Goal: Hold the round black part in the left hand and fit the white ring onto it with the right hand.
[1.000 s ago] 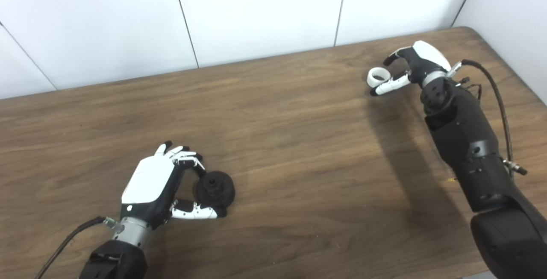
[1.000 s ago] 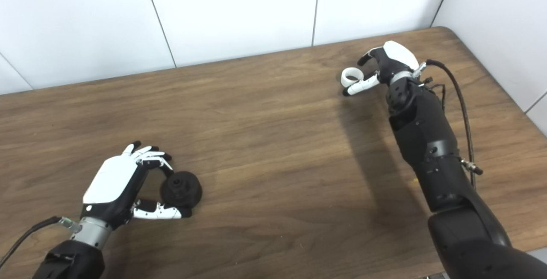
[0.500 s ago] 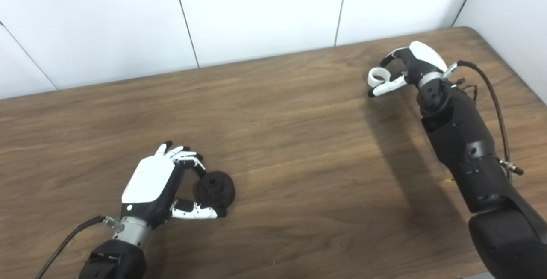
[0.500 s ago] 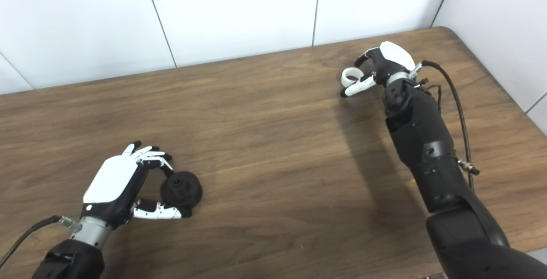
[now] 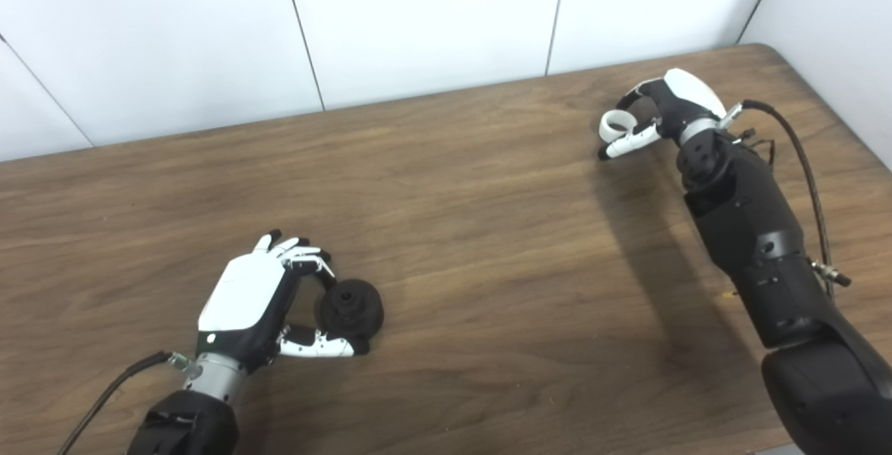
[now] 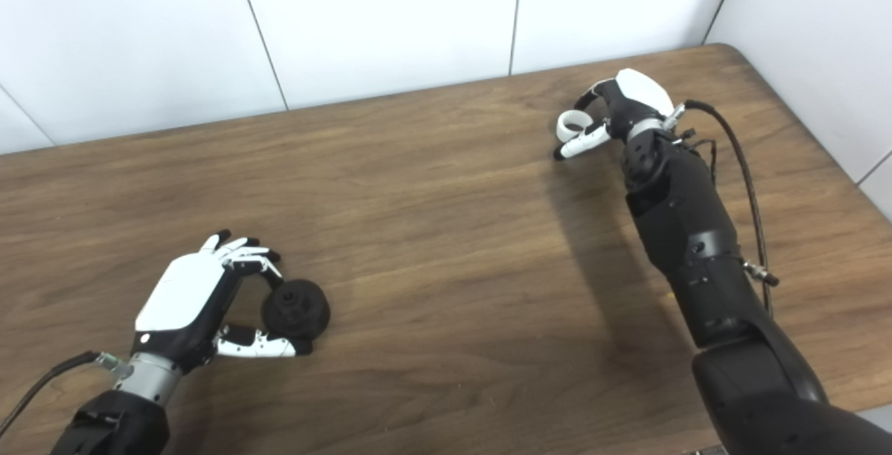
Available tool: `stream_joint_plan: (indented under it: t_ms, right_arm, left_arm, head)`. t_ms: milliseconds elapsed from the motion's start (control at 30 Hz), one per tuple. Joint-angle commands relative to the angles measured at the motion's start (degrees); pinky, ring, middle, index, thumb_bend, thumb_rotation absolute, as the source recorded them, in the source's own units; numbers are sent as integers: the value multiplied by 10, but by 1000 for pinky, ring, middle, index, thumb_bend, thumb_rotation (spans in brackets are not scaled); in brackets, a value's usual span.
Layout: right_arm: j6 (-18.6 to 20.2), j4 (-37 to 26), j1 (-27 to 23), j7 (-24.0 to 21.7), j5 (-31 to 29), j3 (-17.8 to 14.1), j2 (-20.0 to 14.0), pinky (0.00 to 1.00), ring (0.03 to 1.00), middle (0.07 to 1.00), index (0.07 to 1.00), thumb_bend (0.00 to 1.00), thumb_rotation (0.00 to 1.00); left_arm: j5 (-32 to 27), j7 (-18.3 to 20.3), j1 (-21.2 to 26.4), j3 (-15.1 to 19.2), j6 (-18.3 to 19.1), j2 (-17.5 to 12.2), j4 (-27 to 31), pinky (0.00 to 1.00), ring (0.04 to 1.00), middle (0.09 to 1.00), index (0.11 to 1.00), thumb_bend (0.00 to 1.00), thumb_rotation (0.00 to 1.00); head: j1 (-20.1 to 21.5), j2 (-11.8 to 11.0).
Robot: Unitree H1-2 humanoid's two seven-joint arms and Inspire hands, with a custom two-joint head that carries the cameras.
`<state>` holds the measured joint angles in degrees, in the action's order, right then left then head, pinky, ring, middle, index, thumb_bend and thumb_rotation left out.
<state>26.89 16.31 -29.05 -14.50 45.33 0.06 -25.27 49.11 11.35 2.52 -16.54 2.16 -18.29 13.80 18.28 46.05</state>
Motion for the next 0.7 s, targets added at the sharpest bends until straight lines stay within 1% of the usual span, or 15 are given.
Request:
stream_joint_plan:
  t_ms: [0, 400, 533, 667]
  right_arm:
    - [0, -18, -20, 14, 2, 0, -20, 983, 980, 908, 676, 739, 213]
    - [0, -21, -19, 11, 8, 3, -22, 976, 976, 906, 678, 738, 210]
    - [0, -21, -20, 14, 5, 5, -23, 976, 975, 903, 677, 738, 202]
    - [0, -19, -19, 17, 2, 8, -24, 980, 975, 902, 668, 736, 198]
  left_arm:
    - [5, -2, 11, 3, -6, -9, 8, 1000, 890, 774, 485, 524, 53]
    - [6, 5, 12, 5, -4, -10, 10, 1000, 891, 775, 485, 524, 53]
    - [6, 1, 13, 6, -8, -10, 9, 1000, 887, 775, 485, 524, 53]
    - [5, 6, 13, 7, -5, -10, 11, 1000, 892, 776, 485, 524, 53]
  head:
    - [-1, 0]
    - [0, 1]
    - [-1, 1]
    - [-1, 1]
